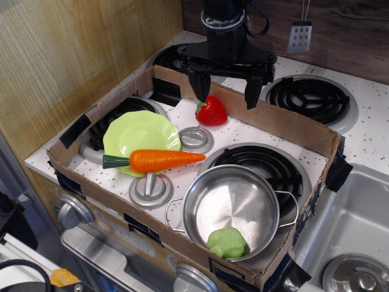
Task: Take broccoli out of pan
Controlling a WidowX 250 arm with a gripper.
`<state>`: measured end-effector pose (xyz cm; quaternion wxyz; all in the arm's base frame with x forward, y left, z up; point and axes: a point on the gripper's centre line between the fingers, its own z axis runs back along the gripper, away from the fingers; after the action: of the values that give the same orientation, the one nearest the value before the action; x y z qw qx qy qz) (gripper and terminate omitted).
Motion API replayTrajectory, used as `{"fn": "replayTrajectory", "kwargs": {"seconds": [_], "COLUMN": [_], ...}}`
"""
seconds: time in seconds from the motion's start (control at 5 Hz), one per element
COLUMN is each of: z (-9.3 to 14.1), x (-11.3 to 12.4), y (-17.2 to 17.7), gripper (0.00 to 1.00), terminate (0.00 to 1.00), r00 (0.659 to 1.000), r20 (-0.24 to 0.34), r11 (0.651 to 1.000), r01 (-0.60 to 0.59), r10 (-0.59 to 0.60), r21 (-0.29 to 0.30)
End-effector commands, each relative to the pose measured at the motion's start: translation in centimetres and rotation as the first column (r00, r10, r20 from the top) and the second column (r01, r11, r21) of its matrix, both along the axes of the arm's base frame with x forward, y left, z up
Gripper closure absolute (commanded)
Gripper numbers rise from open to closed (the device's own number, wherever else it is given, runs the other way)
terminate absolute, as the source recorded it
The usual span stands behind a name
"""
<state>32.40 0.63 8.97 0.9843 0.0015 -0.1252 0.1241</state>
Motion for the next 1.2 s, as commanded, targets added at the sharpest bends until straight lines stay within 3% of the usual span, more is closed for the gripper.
{"fn": "replayTrajectory", "kwargs": {"seconds": [0.0,0.2,0.6,0.8,1.0], "z": [0.0,3.0,6.1,5.2,3.6], "x": [0.0,-0.6,-3.3,-6.0,-7.8], "y": [0.0,-0.8,-2.9,-4.2,-5.4], "gripper": [0.00,0.00,0.00,0.00,0.00], "terminate": [0.00,0.00,0.00,0.00,0.00], "r00": [1.000,0.998,0.984,0.967,0.955], "r20": [0.000,0.067,0.013,-0.031,-0.035], "r11": [1.000,1.000,0.982,0.967,0.955], "r01": [0.000,-0.009,-0.178,-0.249,-0.292], "r10": [0.000,0.007,0.177,0.251,0.294], "r21": [0.000,0.029,0.060,0.058,0.042]}}
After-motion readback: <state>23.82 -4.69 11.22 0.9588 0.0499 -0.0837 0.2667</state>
